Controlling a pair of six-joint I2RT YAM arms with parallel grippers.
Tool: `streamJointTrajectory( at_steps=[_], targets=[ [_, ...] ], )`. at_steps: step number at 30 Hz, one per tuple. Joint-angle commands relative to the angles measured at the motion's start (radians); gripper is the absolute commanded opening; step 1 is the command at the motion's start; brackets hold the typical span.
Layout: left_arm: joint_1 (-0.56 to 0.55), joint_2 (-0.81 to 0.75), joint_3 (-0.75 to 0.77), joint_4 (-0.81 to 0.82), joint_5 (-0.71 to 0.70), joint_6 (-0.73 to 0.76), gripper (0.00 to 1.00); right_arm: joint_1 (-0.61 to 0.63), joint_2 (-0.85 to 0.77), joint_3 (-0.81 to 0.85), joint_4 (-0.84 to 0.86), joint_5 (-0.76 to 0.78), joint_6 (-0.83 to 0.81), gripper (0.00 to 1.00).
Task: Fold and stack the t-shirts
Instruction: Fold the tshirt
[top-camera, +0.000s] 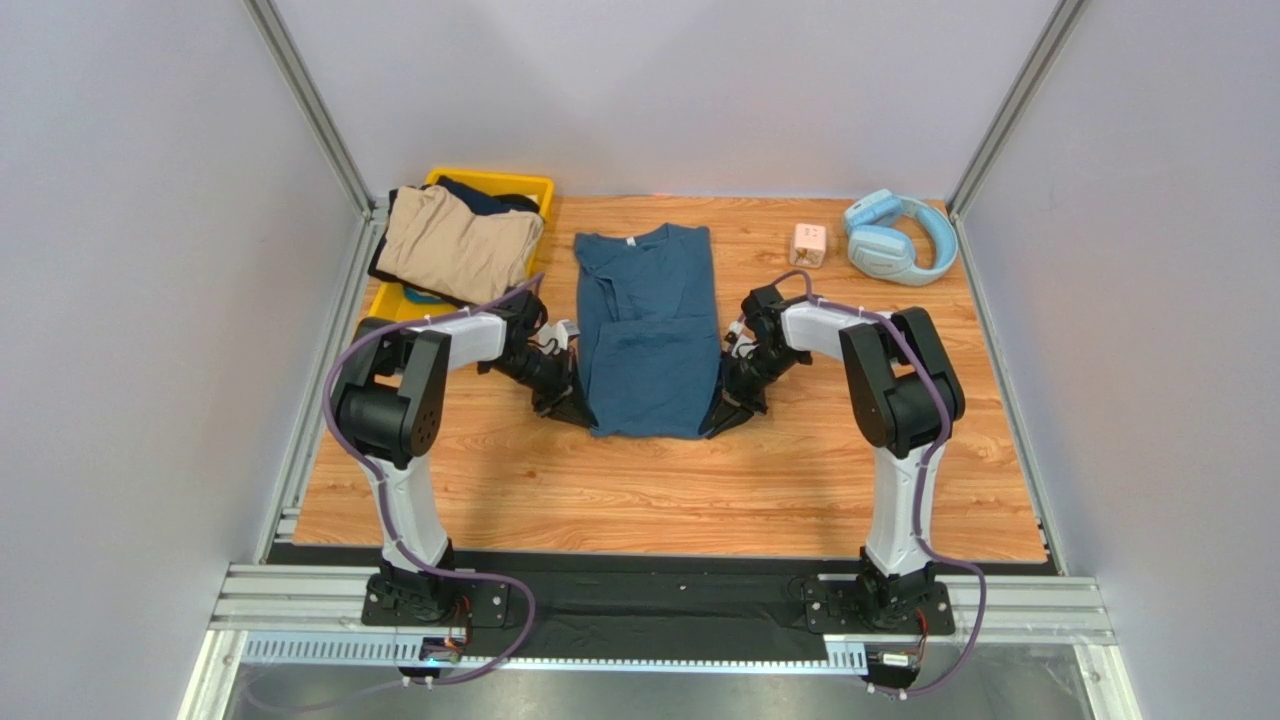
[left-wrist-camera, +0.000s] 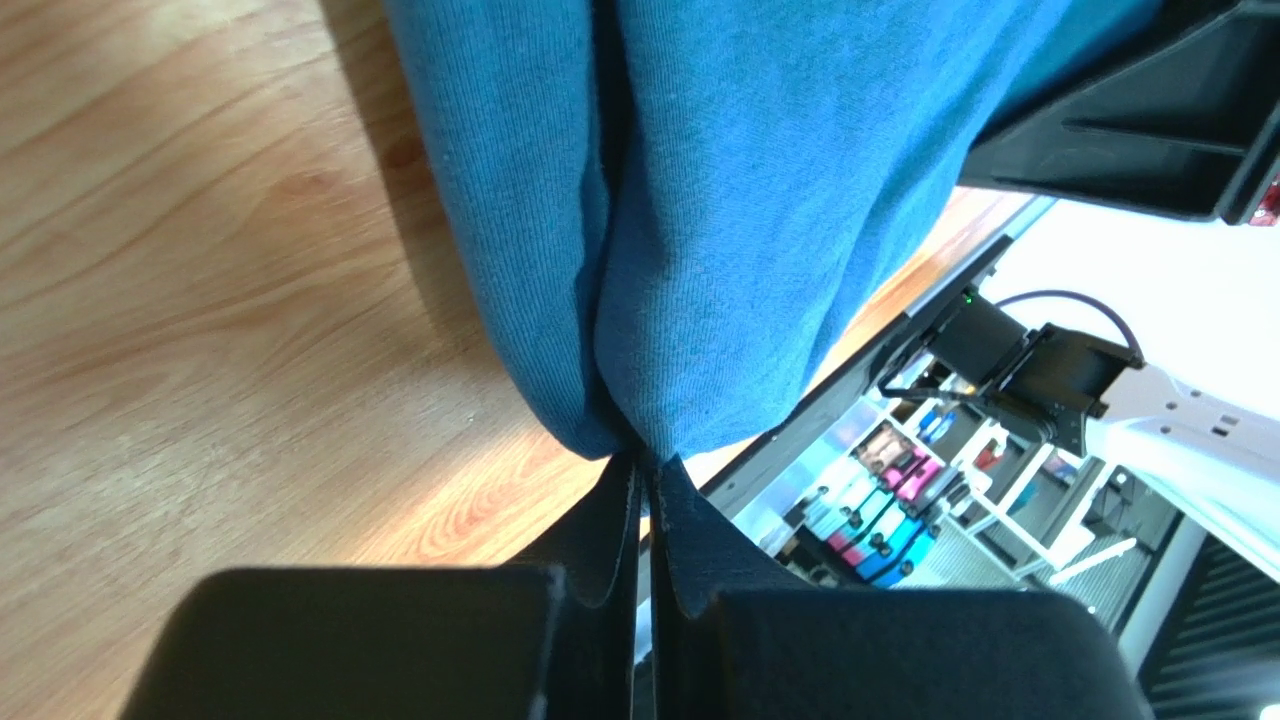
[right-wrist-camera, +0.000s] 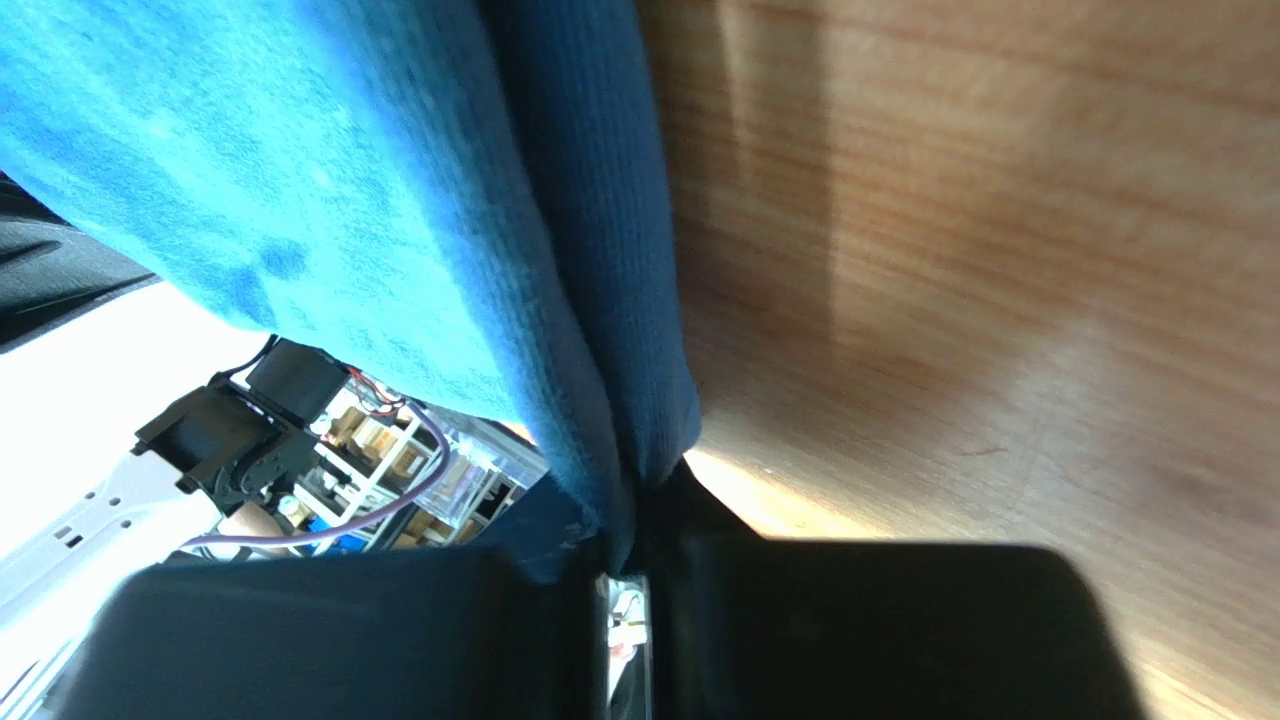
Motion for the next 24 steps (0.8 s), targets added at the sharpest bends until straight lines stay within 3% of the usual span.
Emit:
streamJointTrajectory(
  at_steps=[1, 16, 24],
  targets=[
    [0.001, -0.014, -0.009, 0.016, 0.048, 0.014, 0.0, 0.005, 0.055, -0.025, 0.086, 0.173, -0.028, 0.0],
    [0.001, -0.129, 0.037, -0.061, -0.016, 0.051, 0.0, 0.005, -0.143, 0.041, -0.048, 0.191, -0.068, 0.0],
    [0.001, -0.149, 0.143, -0.077, -0.045, 0.023, 0.0, 0.005, -0.16, 0.317, -0.192, 0.209, -0.092, 0.0]
  ],
)
